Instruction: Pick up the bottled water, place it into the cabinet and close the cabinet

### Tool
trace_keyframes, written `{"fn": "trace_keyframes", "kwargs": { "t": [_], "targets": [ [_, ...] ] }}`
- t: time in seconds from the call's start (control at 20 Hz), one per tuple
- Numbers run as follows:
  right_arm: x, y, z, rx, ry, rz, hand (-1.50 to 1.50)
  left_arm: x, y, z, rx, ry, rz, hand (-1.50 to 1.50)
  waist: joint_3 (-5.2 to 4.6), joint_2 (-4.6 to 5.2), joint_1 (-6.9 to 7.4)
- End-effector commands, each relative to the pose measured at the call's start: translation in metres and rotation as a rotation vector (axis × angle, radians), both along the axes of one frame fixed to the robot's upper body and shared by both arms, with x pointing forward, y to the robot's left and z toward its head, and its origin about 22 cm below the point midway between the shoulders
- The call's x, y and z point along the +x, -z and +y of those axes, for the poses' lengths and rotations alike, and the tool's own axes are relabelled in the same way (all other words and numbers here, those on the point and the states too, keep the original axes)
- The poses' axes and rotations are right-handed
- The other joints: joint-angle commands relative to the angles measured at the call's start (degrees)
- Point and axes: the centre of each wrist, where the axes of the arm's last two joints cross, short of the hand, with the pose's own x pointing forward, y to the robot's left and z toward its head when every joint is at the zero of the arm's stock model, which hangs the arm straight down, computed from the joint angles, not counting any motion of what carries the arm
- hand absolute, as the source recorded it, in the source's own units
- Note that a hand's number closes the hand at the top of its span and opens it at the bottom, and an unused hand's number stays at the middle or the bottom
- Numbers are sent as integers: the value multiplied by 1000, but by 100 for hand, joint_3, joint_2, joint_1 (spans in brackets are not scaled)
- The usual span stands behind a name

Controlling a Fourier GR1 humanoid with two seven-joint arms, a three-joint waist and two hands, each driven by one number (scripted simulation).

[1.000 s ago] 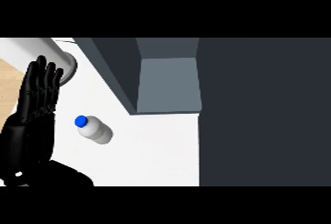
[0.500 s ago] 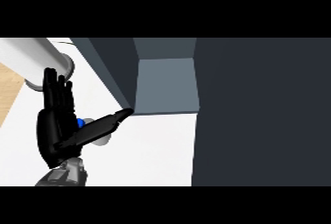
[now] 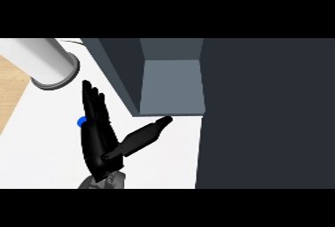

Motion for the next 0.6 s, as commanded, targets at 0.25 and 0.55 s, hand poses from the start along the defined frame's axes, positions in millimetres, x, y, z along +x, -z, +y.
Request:
{"fn": "trace_keyframes", "kwargs": {
  "t": [0.25, 0.55],
  "targets": [
    [-10, 26, -6, 4, -9, -3, -150, -26, 3, -11, -13, -41, 22, -150, -2, 3, 53],
    [-22, 31, 1, -12, 10, -10, -150, -48, 12, 3, 10, -50, 13, -150, -6, 2, 54]
  ]
}}
